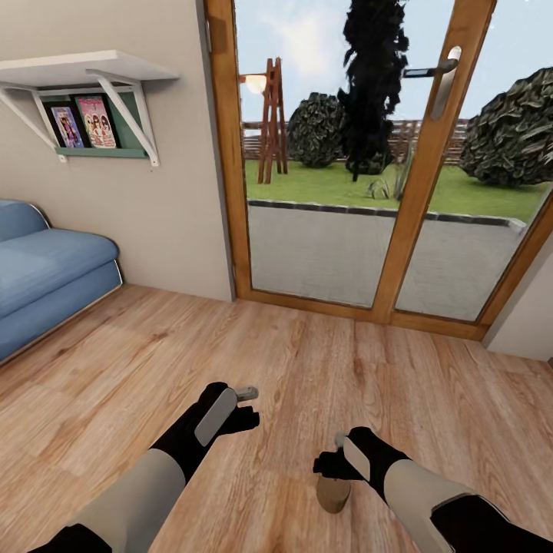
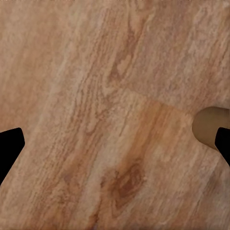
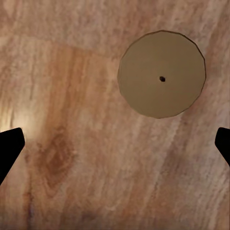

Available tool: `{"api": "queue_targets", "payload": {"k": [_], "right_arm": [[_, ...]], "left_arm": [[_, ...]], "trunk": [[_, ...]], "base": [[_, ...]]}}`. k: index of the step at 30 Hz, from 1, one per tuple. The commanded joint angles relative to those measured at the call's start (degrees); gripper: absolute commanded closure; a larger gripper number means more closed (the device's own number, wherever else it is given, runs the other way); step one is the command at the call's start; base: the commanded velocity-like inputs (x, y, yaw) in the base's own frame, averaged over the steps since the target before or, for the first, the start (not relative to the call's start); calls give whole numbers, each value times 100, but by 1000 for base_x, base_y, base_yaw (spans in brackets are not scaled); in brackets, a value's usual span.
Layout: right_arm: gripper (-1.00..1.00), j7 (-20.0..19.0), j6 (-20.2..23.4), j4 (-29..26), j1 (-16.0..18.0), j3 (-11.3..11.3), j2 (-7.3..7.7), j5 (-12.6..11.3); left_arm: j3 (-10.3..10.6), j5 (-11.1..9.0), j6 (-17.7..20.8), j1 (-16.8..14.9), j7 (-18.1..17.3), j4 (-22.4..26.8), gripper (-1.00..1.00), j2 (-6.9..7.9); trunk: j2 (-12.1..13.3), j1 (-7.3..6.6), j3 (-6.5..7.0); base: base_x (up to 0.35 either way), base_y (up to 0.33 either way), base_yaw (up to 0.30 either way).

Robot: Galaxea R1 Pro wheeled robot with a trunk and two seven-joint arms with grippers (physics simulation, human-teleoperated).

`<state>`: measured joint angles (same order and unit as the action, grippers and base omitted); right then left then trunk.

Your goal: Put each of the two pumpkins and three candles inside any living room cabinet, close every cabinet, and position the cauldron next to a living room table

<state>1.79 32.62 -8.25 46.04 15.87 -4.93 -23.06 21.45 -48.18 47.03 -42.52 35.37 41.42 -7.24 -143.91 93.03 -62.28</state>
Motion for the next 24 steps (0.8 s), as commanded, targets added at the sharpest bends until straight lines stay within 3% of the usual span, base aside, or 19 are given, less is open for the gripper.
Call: {"api": "queue_targets", "payload": {"k": [1, 8, 20, 24], "right_arm": [[-100, 7, 27, -9, 2, 47, 5, -51], [-100, 17, 33, -9, 2, 47, 10, -50], [-100, 50, 47, -4, 2, 48, 10, -47], [-100, 343, 80, -2, 7, 68, 2, -39]], "left_arm": [[17, -60, 4, -5, 58, 6, -100, 3], [17, -60, 4, -6, 58, 6, -100, 3], [17, -60, 0, -6, 58, -37, -100, 3], [17, -60, -1, -7, 58, -38, -100, 3]], "trunk": [[-2, -1, -5], [-2, -1, -5], [-2, -1, -5], [-2, -1, -5]], "base": [[0, 0, 0], [2, 0, 0], [154, 0, 0], [6, 0, 0]]}}
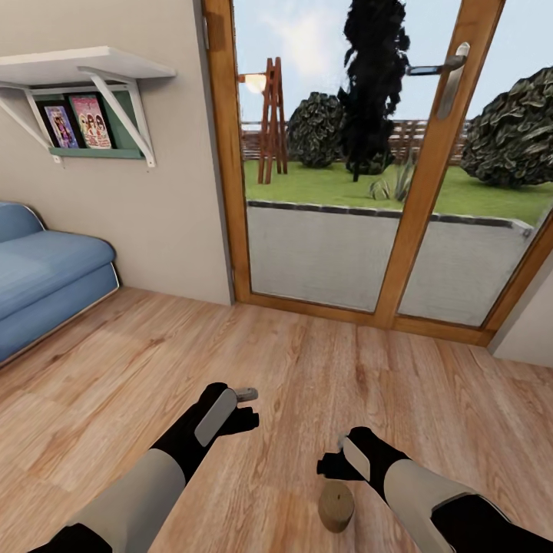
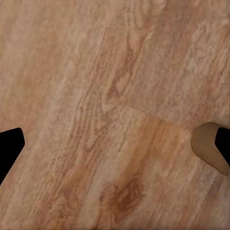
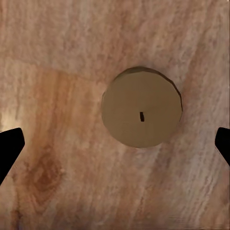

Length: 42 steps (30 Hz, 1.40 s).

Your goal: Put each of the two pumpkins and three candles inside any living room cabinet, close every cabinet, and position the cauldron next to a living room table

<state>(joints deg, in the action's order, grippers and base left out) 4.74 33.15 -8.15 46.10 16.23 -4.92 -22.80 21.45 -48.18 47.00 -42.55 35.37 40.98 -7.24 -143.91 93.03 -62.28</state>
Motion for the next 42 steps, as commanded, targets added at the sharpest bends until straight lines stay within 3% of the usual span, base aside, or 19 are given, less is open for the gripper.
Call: {"api": "queue_targets", "payload": {"k": [1, 6, 20, 42], "right_arm": [[-100, 97, 30, -11, 2, 33, 0, -63], [-100, 265, 47, -11, 2, 39, 0, -59], [-100, 281, 51, -11, 3, 47, -1, -58], [-100, 264, 51, -11, -4, 55, -9, -58]], "left_arm": [[17, -60, 2, -4, 58, 6, -100, 3], [18, -60, 2, -1, 58, 6, -100, 3], [21, -60, 2, 0, 58, -3, -100, 3], [24, -60, 2, 0, 58, -3, -100, 3]], "trunk": [[-2, -1, -5], [-2, -1, -5], [-2, -1, -5], [-32, 56, -493]], "base": [[2, 0, 0], [0, 0, 0], [0, 0, 0], [0, 0, 0]]}}
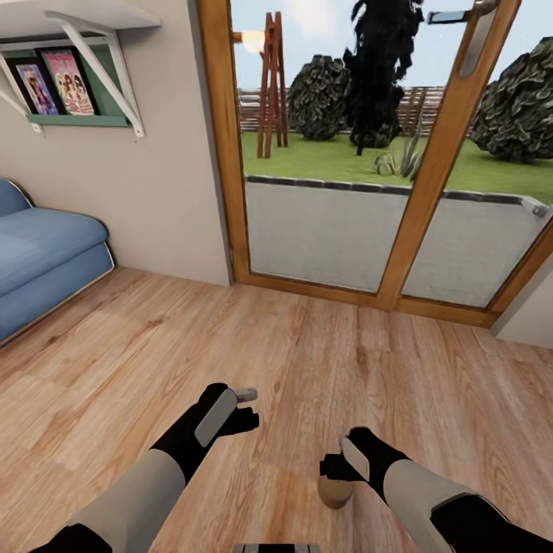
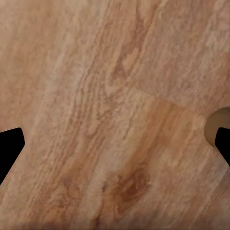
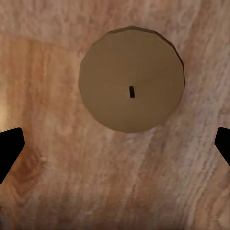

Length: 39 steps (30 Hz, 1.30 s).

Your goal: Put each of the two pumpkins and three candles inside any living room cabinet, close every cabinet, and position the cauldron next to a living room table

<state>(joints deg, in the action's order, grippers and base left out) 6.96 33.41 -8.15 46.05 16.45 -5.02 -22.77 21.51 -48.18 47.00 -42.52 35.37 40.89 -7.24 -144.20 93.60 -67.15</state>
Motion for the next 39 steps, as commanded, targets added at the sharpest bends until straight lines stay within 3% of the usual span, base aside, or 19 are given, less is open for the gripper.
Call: {"api": "queue_targets", "payload": {"k": [1, 6, 39], "right_arm": [[-100, 43, 26, -11, 1, 34, 1, -61], [-100, 43, 26, -11, 3, 34, 1, -61], [-100, 101, 1, -11, 8, 45, 1, -53]], "left_arm": [[17, -60, 2, -3, 58, 6, -100, 3], [15, -60, 2, -6, 58, 6, -100, 3], [12, -60, -6, -3, 58, -2, -100, -6]], "trunk": [[-4, 1, -28], [-10, 14, -138], [-10, 14, -138]], "base": [[0, 0, 0], [0, 0, 0], [12, 13, 0]]}}
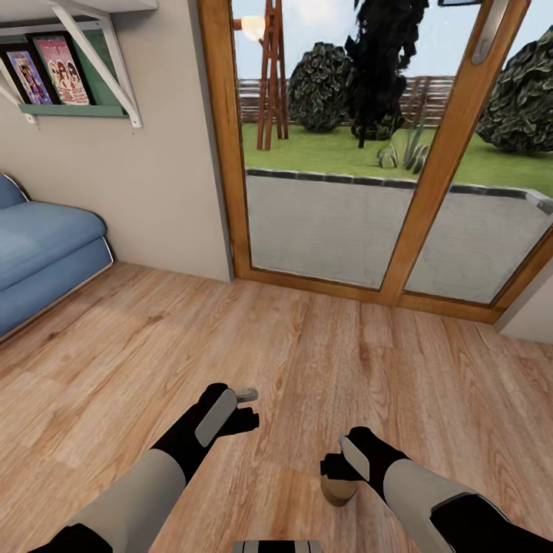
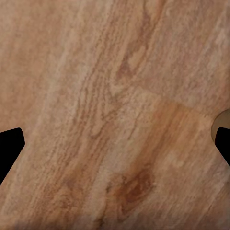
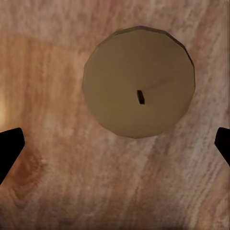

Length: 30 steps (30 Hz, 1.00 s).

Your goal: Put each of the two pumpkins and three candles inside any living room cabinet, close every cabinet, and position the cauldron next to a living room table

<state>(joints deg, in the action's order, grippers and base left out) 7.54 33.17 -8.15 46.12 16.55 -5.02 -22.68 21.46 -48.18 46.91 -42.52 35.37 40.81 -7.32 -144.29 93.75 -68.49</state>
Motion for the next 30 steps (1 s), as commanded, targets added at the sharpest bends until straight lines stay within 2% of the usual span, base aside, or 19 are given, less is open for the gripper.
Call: {"api": "queue_targets", "payload": {"k": [1, 7, 8, 12, 30], "right_arm": [[-100, 43, 19, -11, -1, 36, 1, -61], [-100, 46, -10, -11, 2, 95, 1, -47], [-100, 46, -11, -9, -2, 220, 1, -44], [-100, 46, -16, -3, 0, 423, -1, -51], [-100, 30, -29, -5, -7, 480, 1, -52]], "left_arm": [[17, -60, 3, -3, 58, 6, -100, 3], [18, -60, 3, -8, 58, 6, -100, -2], [19, -60, 3, -6, 58, 6, -100, -5], [24, -60, 3, -5, 58, 6, -100, -6], [25, -60, 3, -5, 58, 6, -100, -14]], "trunk": [[-2, -1, -5], [-2, -1, -5], [-2, -1, -5], [-2, -1, -5], [-2, -1, -5]], "base": [[0, 0, 0], [0, 0, 0], [0, 0, 0], [0, 0, 0], [0, 0, 0]]}}
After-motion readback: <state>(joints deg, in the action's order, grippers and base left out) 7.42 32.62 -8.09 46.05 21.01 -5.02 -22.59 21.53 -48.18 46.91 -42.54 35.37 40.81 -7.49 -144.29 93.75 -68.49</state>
